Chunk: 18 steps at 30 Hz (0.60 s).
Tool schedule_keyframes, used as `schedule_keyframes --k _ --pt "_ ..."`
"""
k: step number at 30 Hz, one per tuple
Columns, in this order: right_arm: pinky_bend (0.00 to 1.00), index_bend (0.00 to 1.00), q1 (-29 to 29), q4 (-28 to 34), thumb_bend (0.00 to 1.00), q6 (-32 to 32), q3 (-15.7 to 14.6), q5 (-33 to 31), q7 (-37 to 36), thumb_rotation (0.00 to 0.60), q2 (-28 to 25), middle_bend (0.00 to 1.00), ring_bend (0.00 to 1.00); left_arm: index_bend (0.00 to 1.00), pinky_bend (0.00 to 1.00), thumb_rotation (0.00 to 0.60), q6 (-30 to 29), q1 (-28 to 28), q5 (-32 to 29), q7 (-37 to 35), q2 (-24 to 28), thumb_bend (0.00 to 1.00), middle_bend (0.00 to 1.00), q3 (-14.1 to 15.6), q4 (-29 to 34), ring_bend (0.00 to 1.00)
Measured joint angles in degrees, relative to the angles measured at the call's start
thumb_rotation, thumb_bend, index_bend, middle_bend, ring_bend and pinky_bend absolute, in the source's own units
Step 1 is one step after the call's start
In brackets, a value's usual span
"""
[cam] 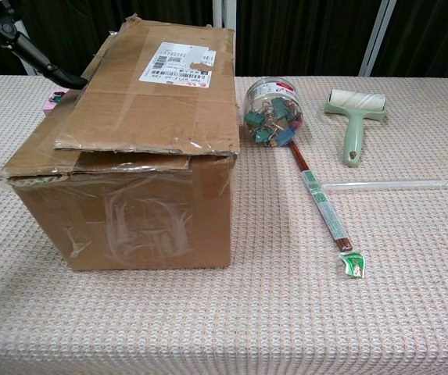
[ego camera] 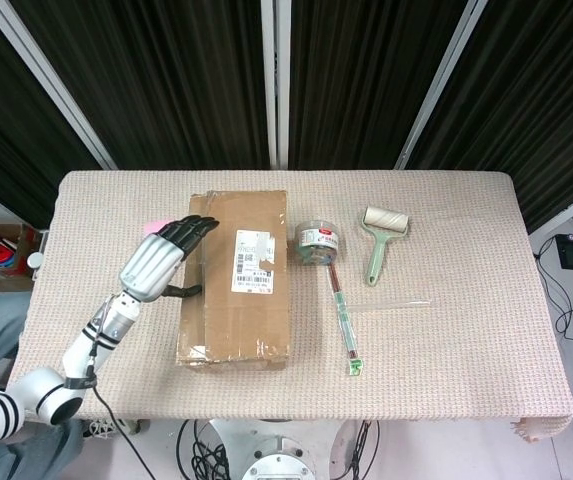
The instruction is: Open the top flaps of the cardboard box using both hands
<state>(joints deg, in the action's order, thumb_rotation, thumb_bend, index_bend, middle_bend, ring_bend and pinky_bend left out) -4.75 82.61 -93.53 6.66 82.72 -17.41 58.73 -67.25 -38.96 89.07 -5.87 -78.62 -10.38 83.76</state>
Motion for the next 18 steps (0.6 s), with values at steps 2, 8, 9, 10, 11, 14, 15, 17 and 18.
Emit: schedule_keyframes --k 2,8,9,10,11,14,15,17,18 --pt "0.0 0.0 0.1 -0.2 0.21 0.2 0.0 0.0 -0.1 0.6 0.1 0.0 0.0 0.06 0.23 0.6 0.0 -0.3 -0.1 -0.1 -0.1 0.0 0.11 -0.2 0.0 0.12" --pt "0.0 0.0 0.3 -0.4 0.21 0.5 0.0 0.3 -0.2 0.6 0.4 0.0 0.0 0.06 0.23 0.6 1.6 -2.6 -0.9 -1.4 -0.5 0.0 0.11 -1.5 0.7 0.12" --pt "0.0 0.0 0.3 -0.4 0.21 0.5 0.0 0.2 -0.2 0.6 0.4 0.0 0.0 0.06 0.23 0.6 2.0 -3.1 -1.0 -1.5 -0.6 0.0 0.11 -1.7 0.7 0.12" --pt "0.0 0.0 0.2 -0.5 0.21 0.5 0.0 0.1 -0.3 0.6 0.4 0.0 0.0 0.06 0.23 0.6 2.2 -3.4 -1.1 -1.5 -0.8 0.0 0.11 -1.9 0.7 0.12" --pt "0.0 0.0 0.2 -0.6 0.21 0.5 0.0 0.0 -0.4 0.6 0.4 0.0 0.0 0.06 0.23 0.6 2.4 -3.8 -1.1 -1.6 -0.9 0.0 0.11 -2.1 0.7 0.12" --pt "0.0 0.0 0.0 -0.9 0.21 0.5 0.2 -0.4 -0.7 0.6 0.4 0.0 0.0 0.06 0.23 0.6 2.5 -4.7 -1.4 -1.8 -1.1 0.0 0.11 -3.0 0.8 0.12" --pt "0.0 0.0 -0.1 -0.9 0.21 0.5 0.2 -0.5 -0.8 0.6 0.3 0.0 0.0 0.06 0.23 0.6 2.5 -5.1 -1.5 -2.0 -1.1 0.0 0.11 -3.5 0.9 0.12" --pt "0.0 0.0 -0.1 -0.9 0.21 0.4 0.3 -0.5 -0.9 0.6 0.3 0.0 0.0 0.06 0.23 0.6 2.4 -5.7 -1.7 -2.1 -1.0 0.0 0.11 -4.3 1.3 0.12" --pt "0.0 0.0 -0.1 -0.9 0.21 0.3 0.4 -0.5 -1.0 0.6 0.3 0.0 0.0 0.06 0.23 0.6 2.3 -6.1 -1.8 -2.1 -0.9 0.0 0.11 -5.0 1.6 0.12"
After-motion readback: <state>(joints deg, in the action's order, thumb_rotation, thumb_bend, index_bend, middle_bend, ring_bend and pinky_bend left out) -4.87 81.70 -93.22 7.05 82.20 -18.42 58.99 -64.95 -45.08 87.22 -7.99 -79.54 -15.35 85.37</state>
